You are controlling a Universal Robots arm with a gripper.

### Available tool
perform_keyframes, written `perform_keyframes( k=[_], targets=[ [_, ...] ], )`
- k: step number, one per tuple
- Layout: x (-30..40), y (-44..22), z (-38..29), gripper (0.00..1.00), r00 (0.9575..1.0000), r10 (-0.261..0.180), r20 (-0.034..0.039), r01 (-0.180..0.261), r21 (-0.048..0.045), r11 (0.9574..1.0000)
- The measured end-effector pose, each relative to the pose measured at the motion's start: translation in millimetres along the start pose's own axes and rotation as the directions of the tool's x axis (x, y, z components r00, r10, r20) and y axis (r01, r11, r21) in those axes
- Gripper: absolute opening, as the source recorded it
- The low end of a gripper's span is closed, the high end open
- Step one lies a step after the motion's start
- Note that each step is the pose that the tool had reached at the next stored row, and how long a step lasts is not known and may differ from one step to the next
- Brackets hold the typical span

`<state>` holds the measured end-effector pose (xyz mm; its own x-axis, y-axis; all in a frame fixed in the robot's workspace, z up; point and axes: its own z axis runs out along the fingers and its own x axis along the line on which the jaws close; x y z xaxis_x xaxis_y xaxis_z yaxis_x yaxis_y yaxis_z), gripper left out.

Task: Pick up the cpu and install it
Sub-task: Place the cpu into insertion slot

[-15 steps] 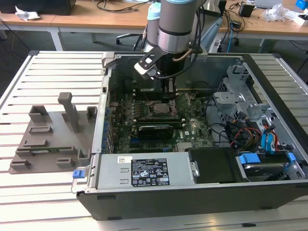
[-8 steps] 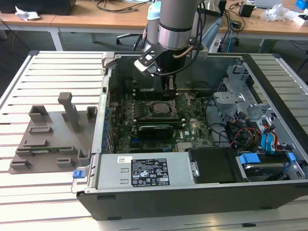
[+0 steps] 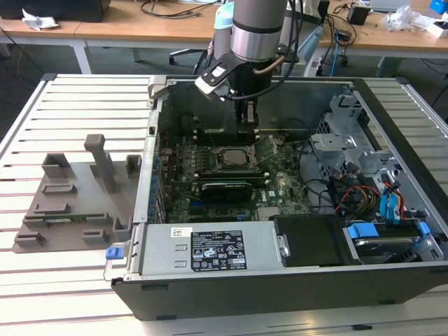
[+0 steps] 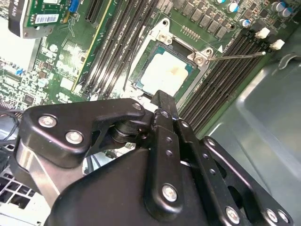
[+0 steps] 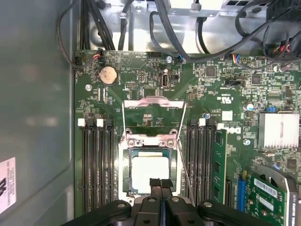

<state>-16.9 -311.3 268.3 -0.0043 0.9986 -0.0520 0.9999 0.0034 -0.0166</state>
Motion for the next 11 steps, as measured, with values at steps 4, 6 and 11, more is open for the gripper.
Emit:
perform_keyframes(
  k=[4, 6, 11],
  targets=[
    [-0.7, -0.2, -13.1, 0.11, 1.0000, 0.000, 0.0004, 0.000, 0.0001, 1.0000],
    [-0.9, -0.3, -17.6, 0.11, 1.0000, 0.000, 0.0006, 0.000, 0.0000, 1.0000],
    [-1.6, -0.5, -30.5, 0.11, 1.0000, 0.000, 0.0010, 0.000, 0.0000, 1.0000]
  ],
)
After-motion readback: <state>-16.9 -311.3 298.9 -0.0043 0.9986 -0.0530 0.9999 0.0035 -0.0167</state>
